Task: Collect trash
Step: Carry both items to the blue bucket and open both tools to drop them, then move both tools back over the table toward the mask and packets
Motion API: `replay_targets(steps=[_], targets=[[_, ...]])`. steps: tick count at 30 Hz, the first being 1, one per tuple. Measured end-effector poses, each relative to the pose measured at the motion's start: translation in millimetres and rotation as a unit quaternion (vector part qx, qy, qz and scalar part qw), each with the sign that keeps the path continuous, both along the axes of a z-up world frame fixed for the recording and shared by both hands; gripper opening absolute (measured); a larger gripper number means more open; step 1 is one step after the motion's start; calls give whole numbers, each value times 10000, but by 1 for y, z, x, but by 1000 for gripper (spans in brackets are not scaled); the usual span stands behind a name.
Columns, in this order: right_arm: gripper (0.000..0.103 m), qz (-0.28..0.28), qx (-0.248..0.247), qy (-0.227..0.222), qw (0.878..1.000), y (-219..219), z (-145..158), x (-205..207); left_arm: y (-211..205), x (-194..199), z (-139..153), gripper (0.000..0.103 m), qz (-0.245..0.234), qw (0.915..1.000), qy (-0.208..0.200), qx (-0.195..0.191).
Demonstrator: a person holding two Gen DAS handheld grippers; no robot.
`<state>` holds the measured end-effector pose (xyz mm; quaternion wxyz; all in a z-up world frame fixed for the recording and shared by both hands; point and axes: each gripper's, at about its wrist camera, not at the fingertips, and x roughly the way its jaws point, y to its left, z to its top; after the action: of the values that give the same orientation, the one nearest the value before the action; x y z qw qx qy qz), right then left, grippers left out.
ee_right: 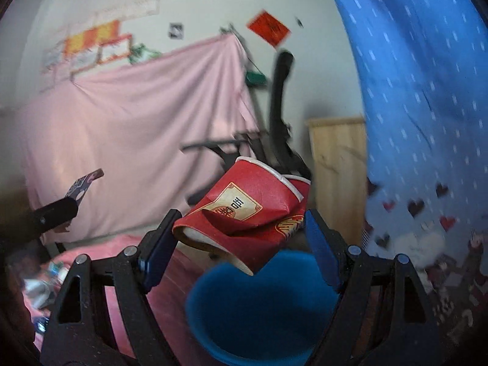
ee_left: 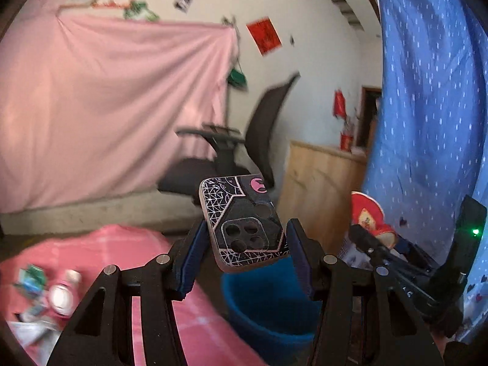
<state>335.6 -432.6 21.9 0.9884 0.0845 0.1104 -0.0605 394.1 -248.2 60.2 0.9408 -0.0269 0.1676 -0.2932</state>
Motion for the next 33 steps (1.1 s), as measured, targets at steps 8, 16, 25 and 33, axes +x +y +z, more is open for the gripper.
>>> replay_targets(steps=[8, 16, 25, 33], targets=[[102, 85, 595, 844, 9946, -38, -46, 28, -33, 42, -36, 44, -286, 9925, 1181, 111], [103, 125, 1181, 1217, 9854, -56, -70, 40, -47, 75, -56, 44, -271, 9809, 1925, 16], [103, 241, 1146, 1264, 9850, -50, -68, 38, -29, 64, -53, 49, 33, 9847, 1741, 78], [103, 292, 952, 697, 9926, -36, -33, 23, 10, 34, -35, 69, 506, 9898, 1327, -130]])
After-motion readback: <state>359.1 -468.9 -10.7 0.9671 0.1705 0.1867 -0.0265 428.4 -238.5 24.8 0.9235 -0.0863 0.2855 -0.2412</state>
